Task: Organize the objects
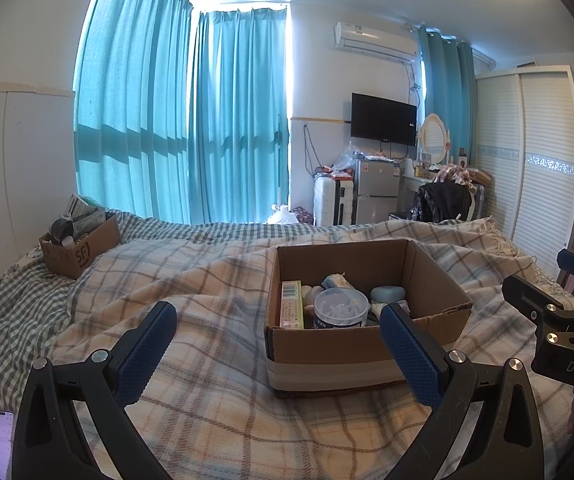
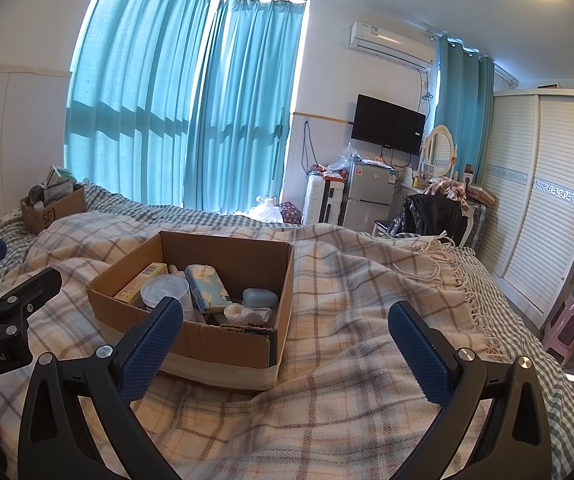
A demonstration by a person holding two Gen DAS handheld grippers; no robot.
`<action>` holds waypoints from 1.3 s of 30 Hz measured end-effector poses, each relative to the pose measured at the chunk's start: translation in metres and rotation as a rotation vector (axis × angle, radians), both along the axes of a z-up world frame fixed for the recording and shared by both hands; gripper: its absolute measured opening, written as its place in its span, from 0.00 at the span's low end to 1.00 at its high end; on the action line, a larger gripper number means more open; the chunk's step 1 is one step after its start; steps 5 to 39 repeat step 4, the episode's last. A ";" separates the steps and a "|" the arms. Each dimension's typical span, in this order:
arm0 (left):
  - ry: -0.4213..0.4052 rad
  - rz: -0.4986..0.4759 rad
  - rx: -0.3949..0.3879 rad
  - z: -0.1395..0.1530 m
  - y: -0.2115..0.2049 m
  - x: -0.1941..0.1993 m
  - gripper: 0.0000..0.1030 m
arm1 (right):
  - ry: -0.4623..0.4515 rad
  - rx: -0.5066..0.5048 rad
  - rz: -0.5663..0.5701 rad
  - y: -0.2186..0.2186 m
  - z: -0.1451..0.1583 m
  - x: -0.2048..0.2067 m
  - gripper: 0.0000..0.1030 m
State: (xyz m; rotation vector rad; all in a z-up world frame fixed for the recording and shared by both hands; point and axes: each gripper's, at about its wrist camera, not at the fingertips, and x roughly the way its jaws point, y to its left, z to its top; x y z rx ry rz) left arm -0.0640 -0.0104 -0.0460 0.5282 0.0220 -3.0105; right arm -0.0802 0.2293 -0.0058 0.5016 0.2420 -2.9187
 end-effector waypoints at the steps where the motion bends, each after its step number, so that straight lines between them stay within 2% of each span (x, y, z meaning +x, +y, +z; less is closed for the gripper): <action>1: 0.000 0.001 0.002 0.000 0.000 0.000 1.00 | 0.000 0.000 0.000 0.000 0.000 0.000 1.00; 39: 0.002 0.003 0.004 -0.001 0.000 0.001 1.00 | -0.002 0.002 0.000 0.000 -0.001 0.000 1.00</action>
